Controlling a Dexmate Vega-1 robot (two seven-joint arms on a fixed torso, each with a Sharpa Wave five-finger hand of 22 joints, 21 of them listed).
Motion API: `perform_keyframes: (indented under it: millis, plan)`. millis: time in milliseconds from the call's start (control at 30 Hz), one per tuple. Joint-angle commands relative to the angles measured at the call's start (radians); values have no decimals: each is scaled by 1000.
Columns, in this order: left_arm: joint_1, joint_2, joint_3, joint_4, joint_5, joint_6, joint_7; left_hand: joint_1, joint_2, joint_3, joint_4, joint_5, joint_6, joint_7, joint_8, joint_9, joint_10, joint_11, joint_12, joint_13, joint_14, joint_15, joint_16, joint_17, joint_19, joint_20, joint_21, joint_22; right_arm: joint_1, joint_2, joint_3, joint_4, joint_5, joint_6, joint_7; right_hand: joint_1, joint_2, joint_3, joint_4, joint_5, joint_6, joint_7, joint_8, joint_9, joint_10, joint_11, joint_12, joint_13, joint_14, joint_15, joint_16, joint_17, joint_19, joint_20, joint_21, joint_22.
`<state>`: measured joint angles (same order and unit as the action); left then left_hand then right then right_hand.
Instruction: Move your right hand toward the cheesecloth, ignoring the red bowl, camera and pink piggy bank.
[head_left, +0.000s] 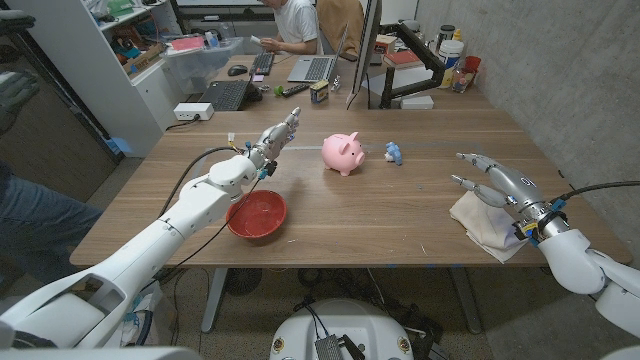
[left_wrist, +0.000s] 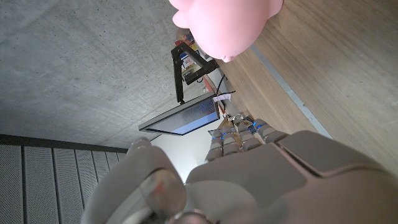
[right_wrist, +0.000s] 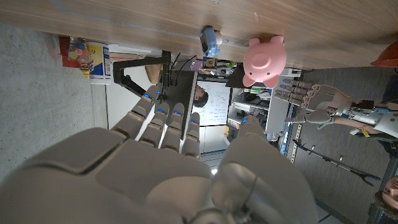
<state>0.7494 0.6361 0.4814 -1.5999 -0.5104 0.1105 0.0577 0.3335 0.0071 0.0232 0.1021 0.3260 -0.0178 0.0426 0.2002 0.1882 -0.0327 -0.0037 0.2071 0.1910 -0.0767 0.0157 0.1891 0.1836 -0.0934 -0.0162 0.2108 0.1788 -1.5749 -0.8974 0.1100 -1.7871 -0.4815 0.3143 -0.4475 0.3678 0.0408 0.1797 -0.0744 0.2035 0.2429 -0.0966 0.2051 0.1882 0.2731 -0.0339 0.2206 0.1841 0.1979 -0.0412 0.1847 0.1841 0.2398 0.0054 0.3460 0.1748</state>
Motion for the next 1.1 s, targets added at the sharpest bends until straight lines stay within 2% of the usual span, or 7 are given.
perform_keyframes:
  millis: [33, 700, 1100]
  plan:
    - [14, 4, 1, -7, 1, 1, 2, 3, 11, -4, 4, -4, -3, 5, 1, 4, -2, 6, -1, 2, -4, 3, 2, 4, -3, -5, -3, 4, -26, -18, -3, -18, -27, -50, -10, -1, -2, 1, -5, 4, 5, -2, -4, 6, -3, -7, -4, 1, -3, -19, 0, 2, -4, 5, -5, 2]
    - [30, 9, -9, -29, -8, -5, 8, 4, 12, -8, 4, -4, -2, 8, 2, 4, -2, 6, -1, 2, -4, 3, 2, 4, -4, -4, -4, 4, -60, -44, 8, -43, -61, -143, -17, -6, -5, -1, -6, 6, 6, -3, -4, 6, -7, -18, -6, 1, -6, -16, 1, 2, -10, 14, -17, 2]
    - [22, 7, -10, -16, -9, -4, 8, 5, 13, -10, 4, -5, -2, 7, 2, 4, -3, 4, -1, 2, -4, 3, 2, 4, -5, 0, -5, 4, -56, -67, -17, -33, -66, -155, -17, -8, -6, -3, -6, 7, 5, -9, -5, 6, -5, -14, -6, 1, -4, -18, 2, 2, -7, 19, -21, 2]
